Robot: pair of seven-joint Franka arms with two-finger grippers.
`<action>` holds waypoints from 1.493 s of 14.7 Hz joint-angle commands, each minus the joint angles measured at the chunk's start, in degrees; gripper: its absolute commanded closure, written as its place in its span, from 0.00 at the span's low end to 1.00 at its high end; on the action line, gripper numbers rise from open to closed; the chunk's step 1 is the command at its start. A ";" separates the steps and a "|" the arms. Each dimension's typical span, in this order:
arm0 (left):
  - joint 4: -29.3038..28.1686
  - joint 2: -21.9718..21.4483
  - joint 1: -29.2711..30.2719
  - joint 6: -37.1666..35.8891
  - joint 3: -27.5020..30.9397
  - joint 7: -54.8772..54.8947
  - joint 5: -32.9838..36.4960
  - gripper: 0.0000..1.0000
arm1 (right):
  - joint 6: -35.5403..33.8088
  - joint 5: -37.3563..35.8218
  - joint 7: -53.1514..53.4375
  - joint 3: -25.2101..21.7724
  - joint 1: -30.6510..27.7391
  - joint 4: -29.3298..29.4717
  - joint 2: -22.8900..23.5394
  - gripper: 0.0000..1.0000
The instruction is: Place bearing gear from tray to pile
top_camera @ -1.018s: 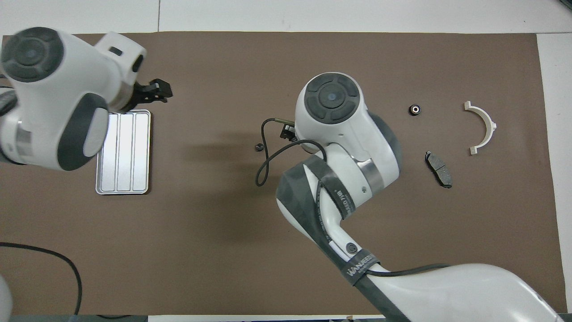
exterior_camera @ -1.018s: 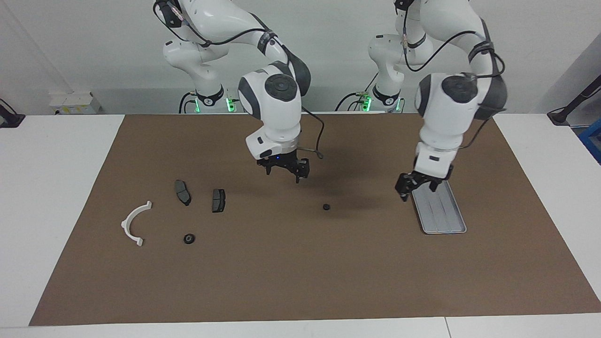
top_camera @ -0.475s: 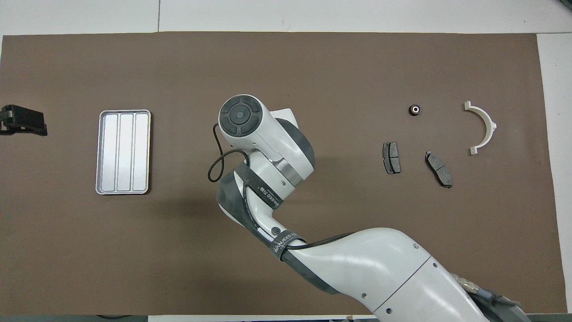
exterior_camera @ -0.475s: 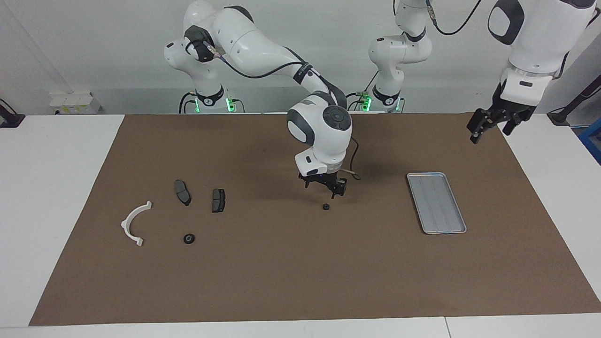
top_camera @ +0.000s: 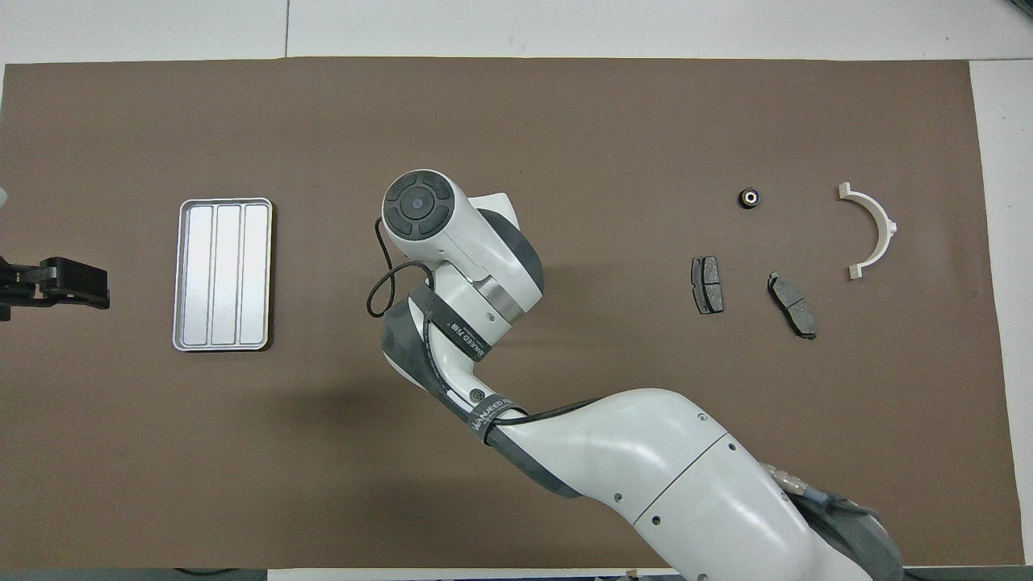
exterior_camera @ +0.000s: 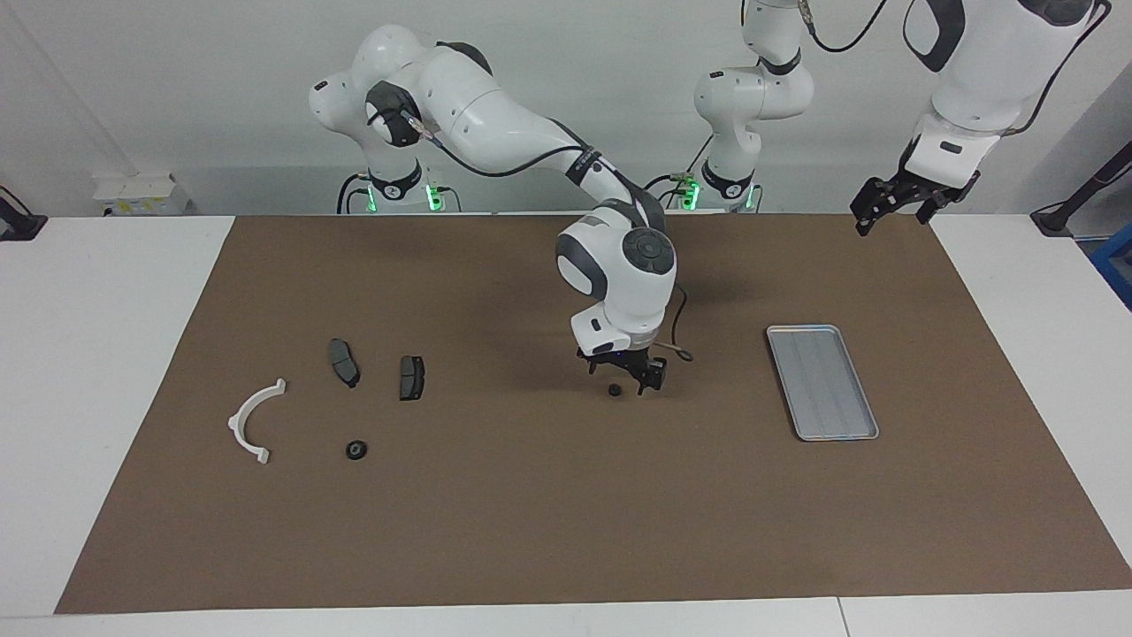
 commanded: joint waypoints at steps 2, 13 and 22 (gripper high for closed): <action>-1.91 -2.84 0.07 4.88 0.35 0.66 0.01 0.00 | 0.12 -1.12 1.30 -0.86 0.50 2.80 2.12 0.00; 3.10 3.13 6.22 8.41 0.35 2.51 -1.65 0.00 | 0.73 -1.20 1.30 -0.60 0.24 1.92 1.85 0.46; 9.18 5.87 4.64 -1.43 0.18 2.51 -3.94 0.00 | -1.54 -1.73 -0.35 -0.86 -0.73 2.01 1.15 1.00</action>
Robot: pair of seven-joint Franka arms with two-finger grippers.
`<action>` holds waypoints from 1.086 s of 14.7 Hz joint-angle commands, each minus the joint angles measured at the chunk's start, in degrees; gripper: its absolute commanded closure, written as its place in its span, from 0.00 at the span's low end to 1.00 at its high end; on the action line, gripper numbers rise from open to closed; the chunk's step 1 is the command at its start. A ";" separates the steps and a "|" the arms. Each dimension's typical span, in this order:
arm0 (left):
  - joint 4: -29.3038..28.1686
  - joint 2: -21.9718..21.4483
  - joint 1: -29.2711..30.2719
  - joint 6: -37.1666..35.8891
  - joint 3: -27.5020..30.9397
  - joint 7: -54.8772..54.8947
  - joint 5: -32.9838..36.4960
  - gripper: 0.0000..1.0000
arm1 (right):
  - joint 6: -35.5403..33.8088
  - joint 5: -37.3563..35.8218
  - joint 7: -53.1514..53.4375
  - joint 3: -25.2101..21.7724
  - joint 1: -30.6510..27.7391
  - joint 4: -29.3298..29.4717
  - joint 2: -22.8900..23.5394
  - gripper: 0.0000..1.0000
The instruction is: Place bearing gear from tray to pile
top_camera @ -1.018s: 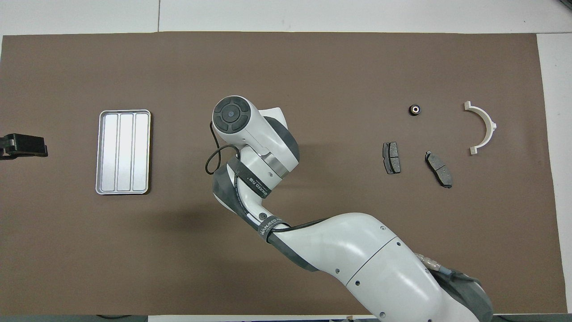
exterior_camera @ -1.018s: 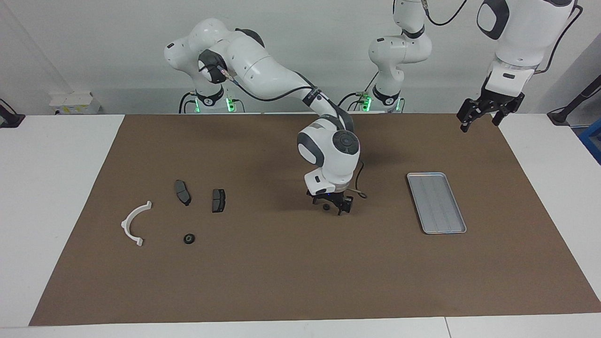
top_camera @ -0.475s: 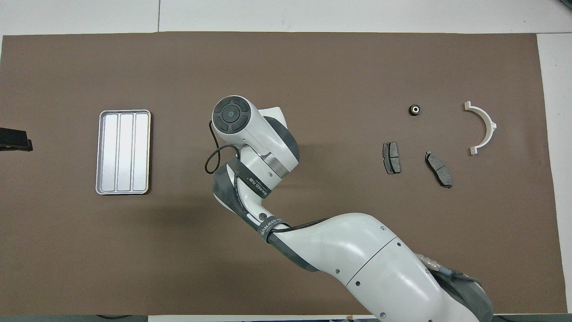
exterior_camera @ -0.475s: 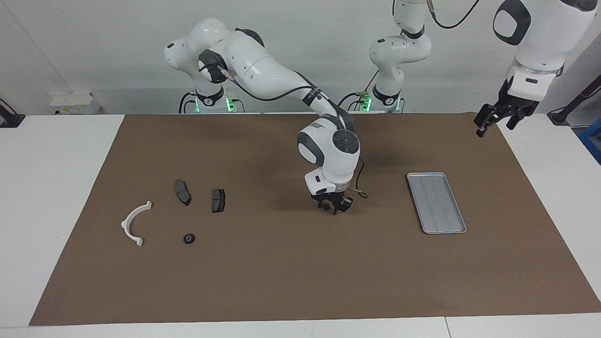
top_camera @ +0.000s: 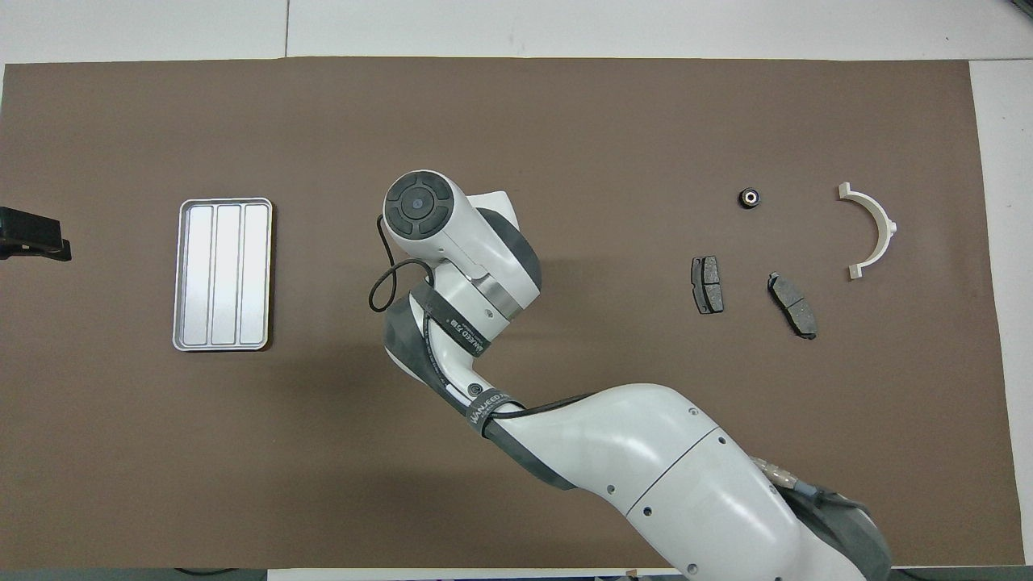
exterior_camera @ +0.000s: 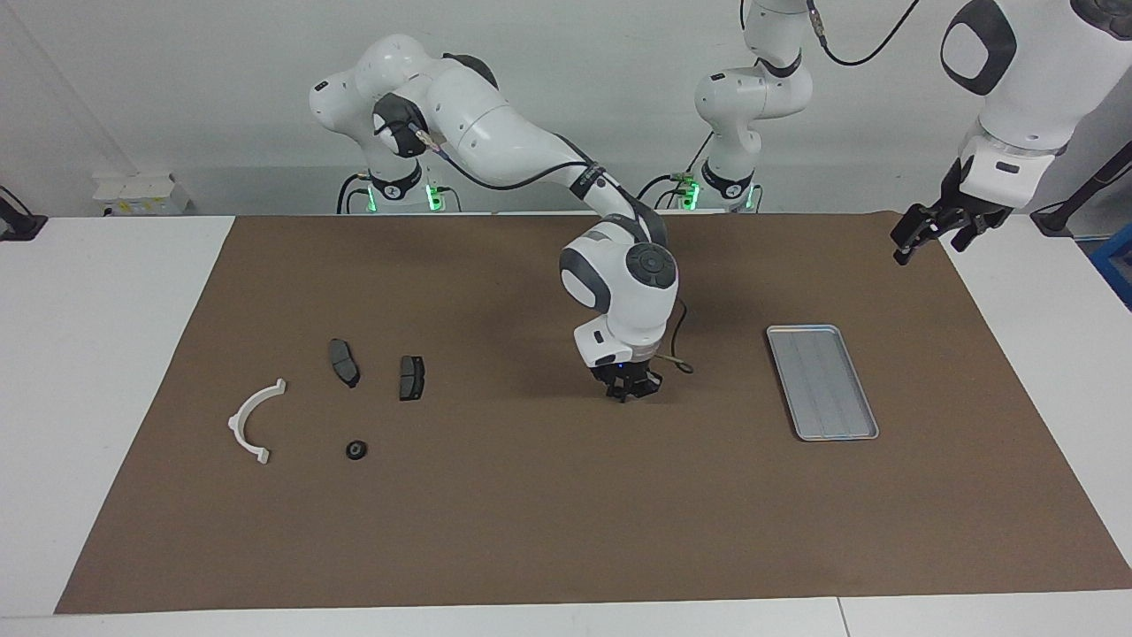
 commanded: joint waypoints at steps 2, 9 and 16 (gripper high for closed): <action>1.28 -0.02 -0.55 -3.29 0.28 0.90 -0.99 0.00 | -7.94 -1.10 -9.91 0.17 -5.51 0.67 -3.88 1.00; 1.11 -0.98 -0.72 -4.17 0.10 1.07 -1.25 0.00 | -14.40 -0.48 -48.97 0.44 -23.44 -4.05 -11.98 1.00; 0.05 -1.77 -0.63 -5.32 -0.16 1.16 -1.86 0.00 | 7.67 -0.66 -56.99 0.35 -30.67 -24.91 -17.35 1.00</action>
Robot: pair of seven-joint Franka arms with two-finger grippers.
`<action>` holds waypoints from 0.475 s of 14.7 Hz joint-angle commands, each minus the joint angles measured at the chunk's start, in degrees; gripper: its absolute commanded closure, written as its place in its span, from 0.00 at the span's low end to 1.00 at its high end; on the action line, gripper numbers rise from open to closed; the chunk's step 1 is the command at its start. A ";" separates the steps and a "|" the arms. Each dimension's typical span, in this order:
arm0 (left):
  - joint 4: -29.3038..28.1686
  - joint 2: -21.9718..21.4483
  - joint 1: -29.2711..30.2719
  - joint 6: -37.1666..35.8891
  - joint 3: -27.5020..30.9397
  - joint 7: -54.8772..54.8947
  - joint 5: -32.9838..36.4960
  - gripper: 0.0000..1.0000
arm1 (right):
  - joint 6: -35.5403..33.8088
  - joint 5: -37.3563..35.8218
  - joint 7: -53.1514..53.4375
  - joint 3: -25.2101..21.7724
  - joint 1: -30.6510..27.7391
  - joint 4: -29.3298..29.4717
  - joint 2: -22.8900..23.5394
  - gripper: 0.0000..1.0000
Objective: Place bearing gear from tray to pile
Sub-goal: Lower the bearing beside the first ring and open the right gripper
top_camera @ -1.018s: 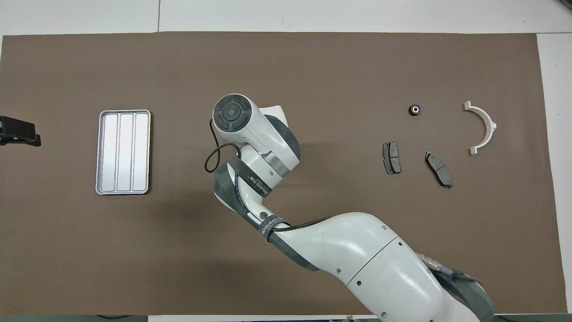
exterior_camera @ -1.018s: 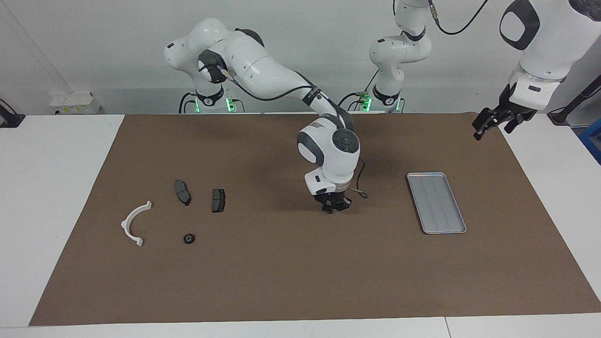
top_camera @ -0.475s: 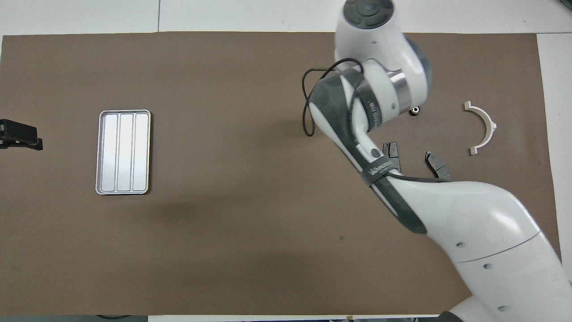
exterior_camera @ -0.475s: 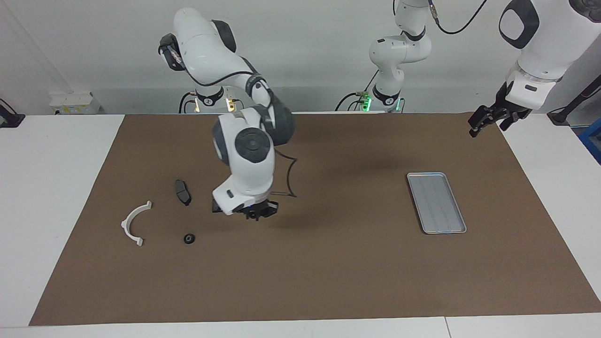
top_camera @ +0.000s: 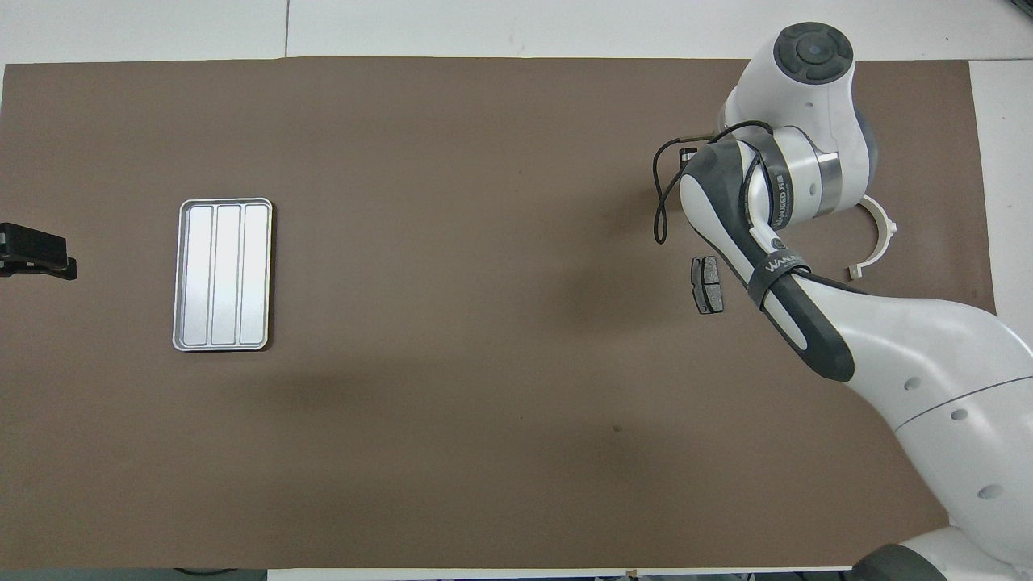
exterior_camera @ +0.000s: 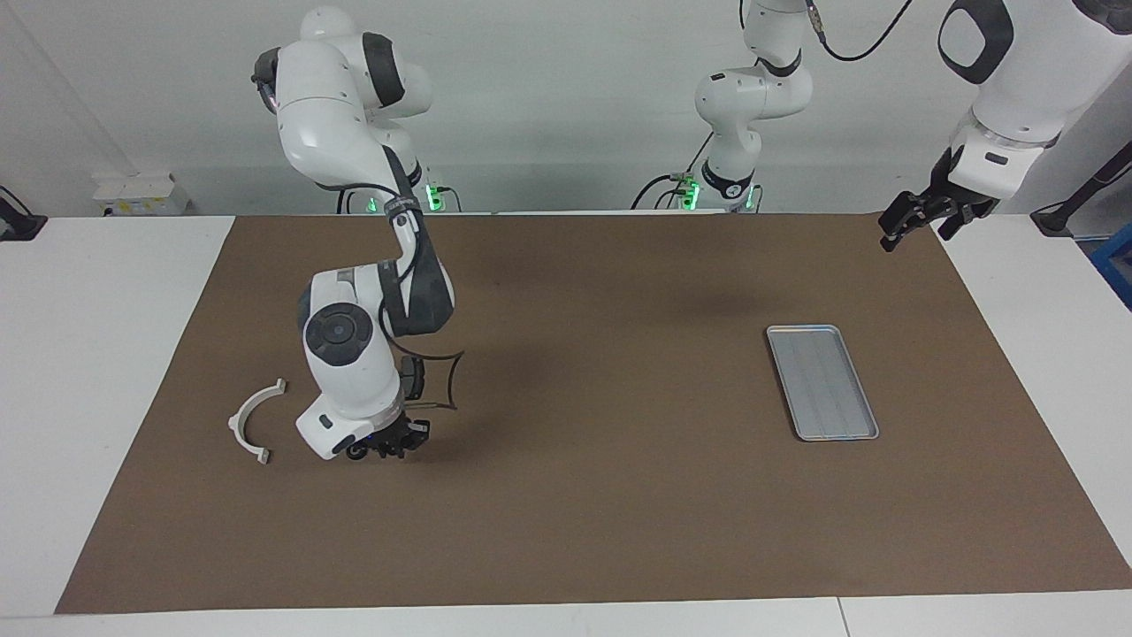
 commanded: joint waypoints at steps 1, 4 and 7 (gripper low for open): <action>-0.46 -0.90 -0.54 -1.02 0.40 0.82 -1.36 0.00 | 3.17 -0.22 -0.65 0.86 -0.45 -5.64 -2.87 1.00; -0.46 -0.90 -0.54 -1.02 0.40 0.82 -1.53 0.00 | 5.63 -0.22 0.06 0.86 -0.37 -6.61 -1.99 1.00; -0.90 -1.17 -0.71 -1.02 0.31 0.82 -4.07 0.00 | 7.91 -0.13 0.67 0.86 -0.54 -8.01 -1.81 1.00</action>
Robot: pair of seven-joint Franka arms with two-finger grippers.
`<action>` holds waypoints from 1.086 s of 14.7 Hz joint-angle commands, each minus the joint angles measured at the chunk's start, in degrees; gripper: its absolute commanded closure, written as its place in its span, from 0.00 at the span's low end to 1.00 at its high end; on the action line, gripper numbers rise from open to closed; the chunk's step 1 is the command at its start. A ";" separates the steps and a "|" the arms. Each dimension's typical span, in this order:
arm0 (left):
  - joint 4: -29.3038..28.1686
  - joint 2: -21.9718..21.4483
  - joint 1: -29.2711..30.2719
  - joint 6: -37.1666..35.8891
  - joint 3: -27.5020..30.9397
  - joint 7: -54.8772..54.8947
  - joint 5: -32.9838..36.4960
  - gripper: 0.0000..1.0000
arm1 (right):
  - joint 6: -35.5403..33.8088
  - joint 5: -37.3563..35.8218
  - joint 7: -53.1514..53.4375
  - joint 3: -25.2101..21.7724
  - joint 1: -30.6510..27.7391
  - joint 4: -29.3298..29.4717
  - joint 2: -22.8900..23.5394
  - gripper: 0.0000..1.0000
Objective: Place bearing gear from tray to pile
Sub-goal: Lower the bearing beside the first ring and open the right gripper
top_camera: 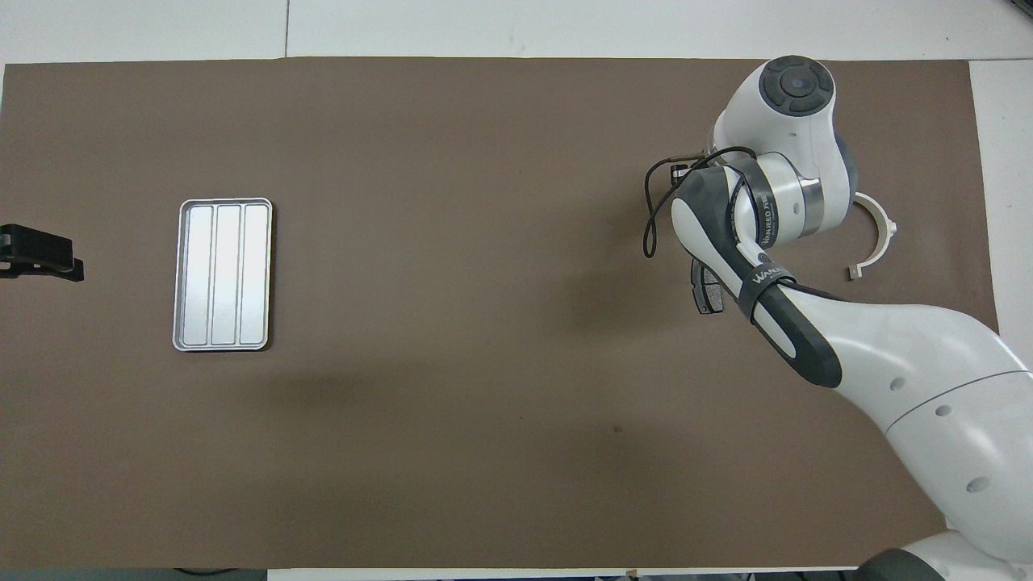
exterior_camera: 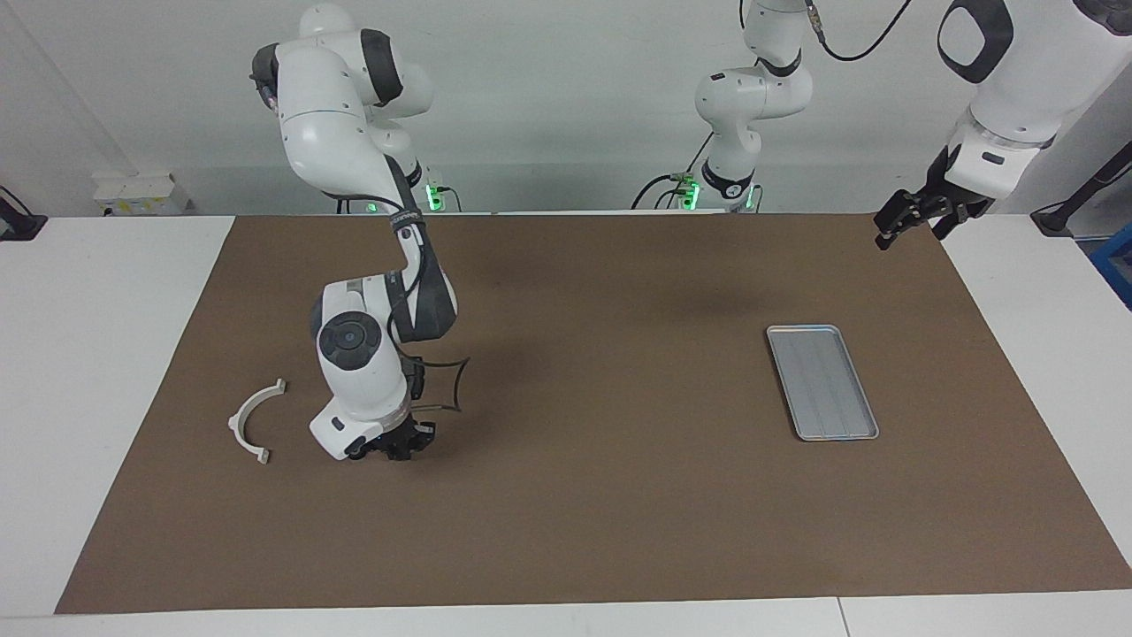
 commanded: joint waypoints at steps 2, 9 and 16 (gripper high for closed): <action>-0.95 -1.25 -1.92 -0.58 0.47 0.64 -2.27 0.00 | 3.11 -0.13 1.57 0.73 -0.73 -3.66 -1.39 1.00; -1.31 -1.25 -2.81 -0.14 0.47 0.72 -2.27 0.00 | 2.59 -0.04 4.13 0.73 -0.47 -3.57 -1.91 0.00; -1.31 -1.25 -3.16 0.57 0.55 0.72 -2.27 0.00 | 0.93 -0.04 3.42 0.73 -1.52 -3.57 -6.04 0.00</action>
